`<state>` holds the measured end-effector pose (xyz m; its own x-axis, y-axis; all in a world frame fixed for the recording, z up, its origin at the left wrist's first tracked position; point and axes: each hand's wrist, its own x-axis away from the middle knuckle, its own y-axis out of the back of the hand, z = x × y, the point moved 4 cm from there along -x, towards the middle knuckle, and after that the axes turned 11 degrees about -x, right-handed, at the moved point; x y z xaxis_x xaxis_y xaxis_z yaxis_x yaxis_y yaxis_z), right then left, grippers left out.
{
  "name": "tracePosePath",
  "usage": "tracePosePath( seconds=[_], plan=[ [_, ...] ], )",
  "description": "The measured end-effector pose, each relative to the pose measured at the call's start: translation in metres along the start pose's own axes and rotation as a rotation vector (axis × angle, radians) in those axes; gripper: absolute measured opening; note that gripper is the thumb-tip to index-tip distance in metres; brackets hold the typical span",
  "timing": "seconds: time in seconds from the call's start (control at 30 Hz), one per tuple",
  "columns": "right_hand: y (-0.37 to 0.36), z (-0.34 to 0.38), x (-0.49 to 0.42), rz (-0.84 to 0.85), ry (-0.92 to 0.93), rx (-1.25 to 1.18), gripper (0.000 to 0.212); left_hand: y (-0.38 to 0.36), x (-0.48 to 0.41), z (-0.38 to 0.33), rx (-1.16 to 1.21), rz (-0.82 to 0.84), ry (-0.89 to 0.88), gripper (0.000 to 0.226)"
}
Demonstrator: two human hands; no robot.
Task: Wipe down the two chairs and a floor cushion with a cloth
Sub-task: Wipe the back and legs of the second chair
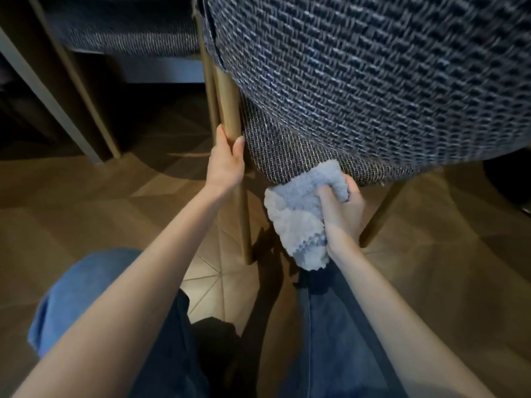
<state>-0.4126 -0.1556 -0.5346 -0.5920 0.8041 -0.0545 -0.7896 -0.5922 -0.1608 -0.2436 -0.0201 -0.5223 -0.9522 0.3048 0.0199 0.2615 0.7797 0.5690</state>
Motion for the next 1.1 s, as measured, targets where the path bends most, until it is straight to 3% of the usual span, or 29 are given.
tracePosePath(
  seconds=[0.13,0.3,0.5,0.63,0.77,0.83,1.0,1.1],
  plan=[
    [0.020,0.003,0.000,-0.007,0.039,-0.034,0.018,-0.009,0.017,-0.006,0.076,-0.051,-0.009,0.067],
    [0.089,0.018,-0.009,-0.248,0.126,-0.065,0.012,-0.033,0.058,-0.028,-0.081,0.017,-0.165,0.090],
    [0.161,0.046,-0.045,-0.421,0.196,0.054,0.028,-0.052,0.075,-0.045,-0.357,0.023,-0.376,0.075],
    [0.179,0.063,-0.067,-0.462,0.249,0.136,0.022,-0.051,0.075,-0.043,-0.422,-0.007,-0.362,0.071],
    [0.184,0.064,-0.083,-0.578,0.326,0.131,0.024,-0.049,0.078,-0.041,-0.536,-0.044,-0.472,0.064],
    [0.178,0.058,-0.096,-0.536,0.309,0.218,0.028,-0.047,0.079,-0.038,-0.585,-0.052,-0.531,0.061],
    [0.157,0.038,-0.146,-0.189,0.101,0.508,0.046,-0.040,0.081,-0.027,-0.601,-0.055,-0.601,0.061],
    [0.159,0.036,-0.164,-0.189,0.085,0.472,0.048,-0.040,0.083,-0.022,-0.613,-0.038,-0.662,0.065]
  ],
)
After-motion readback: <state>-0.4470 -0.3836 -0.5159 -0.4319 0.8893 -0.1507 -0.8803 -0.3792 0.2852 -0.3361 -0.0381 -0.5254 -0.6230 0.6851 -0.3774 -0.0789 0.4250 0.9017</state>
